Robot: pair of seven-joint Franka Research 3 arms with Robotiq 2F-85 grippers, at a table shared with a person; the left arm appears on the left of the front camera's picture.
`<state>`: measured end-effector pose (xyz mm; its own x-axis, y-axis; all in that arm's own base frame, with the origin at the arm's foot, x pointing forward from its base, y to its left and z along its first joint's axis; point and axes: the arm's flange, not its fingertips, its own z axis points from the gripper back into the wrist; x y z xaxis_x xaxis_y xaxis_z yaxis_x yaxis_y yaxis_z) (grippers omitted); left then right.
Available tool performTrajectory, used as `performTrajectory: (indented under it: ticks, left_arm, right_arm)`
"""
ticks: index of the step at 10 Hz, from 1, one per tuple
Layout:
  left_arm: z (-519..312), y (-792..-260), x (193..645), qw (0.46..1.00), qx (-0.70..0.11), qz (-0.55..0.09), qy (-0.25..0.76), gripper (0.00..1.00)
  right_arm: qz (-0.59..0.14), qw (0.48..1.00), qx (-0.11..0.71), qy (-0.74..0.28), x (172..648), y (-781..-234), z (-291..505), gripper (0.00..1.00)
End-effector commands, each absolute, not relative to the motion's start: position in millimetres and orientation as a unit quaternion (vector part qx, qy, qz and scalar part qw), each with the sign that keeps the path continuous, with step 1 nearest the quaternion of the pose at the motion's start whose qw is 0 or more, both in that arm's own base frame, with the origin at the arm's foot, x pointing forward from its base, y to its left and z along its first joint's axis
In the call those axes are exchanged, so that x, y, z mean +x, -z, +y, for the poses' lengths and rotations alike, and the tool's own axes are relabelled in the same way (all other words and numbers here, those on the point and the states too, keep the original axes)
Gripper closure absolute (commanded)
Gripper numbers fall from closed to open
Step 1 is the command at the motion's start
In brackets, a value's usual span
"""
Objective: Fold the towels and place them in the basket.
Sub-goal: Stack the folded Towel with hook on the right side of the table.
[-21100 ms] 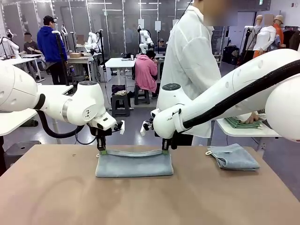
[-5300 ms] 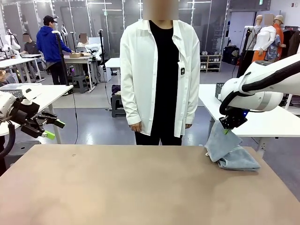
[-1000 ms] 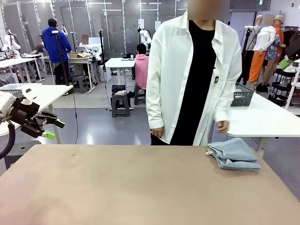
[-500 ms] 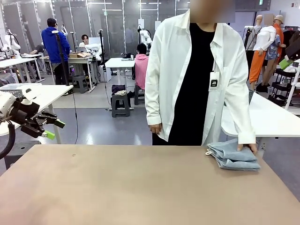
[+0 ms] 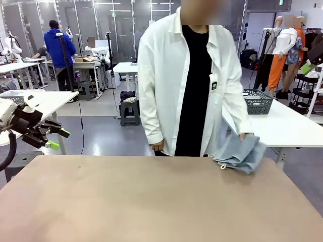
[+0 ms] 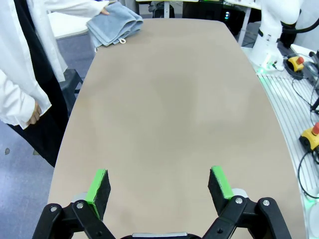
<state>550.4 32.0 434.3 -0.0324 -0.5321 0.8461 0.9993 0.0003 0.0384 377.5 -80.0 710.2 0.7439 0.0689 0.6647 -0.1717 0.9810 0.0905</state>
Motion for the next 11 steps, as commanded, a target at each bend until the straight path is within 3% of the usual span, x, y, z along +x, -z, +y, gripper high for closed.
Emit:
performTrajectory:
  ticks: [1,11]
  left_arm:
    - [31.4,-436.2,549.6,0.612,-0.328,-0.354,0.627,0.00]
    - [31.4,-436.2,549.6,0.612,-0.328,-0.354,0.627,0.00]
  right_arm:
    - [-0.348,0.932,0.081,-0.059,378.7,-713.6,-79.4,0.00]
    - [-0.348,0.932,0.081,-0.059,378.7,-713.6,-79.4,0.00]
